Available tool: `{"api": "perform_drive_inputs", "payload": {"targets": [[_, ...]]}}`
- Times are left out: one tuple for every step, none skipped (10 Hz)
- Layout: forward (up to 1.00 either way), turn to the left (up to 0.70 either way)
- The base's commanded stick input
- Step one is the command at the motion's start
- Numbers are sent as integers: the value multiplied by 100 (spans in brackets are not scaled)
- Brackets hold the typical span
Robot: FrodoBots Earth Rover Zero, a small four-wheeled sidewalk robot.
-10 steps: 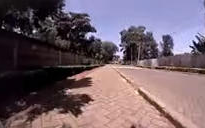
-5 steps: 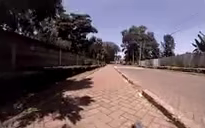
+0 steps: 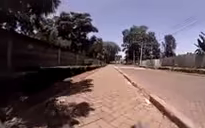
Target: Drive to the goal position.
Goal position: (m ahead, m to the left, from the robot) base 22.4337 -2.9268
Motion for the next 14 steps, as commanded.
{"api": "perform_drive_inputs", "payload": {"targets": [[70,0],[70,0],[70,0],[70,0],[70,0],[70,0],[70,0],[70,0],[70,0],[70,0],[70,0],[70,0],[70,0],[70,0]]}}
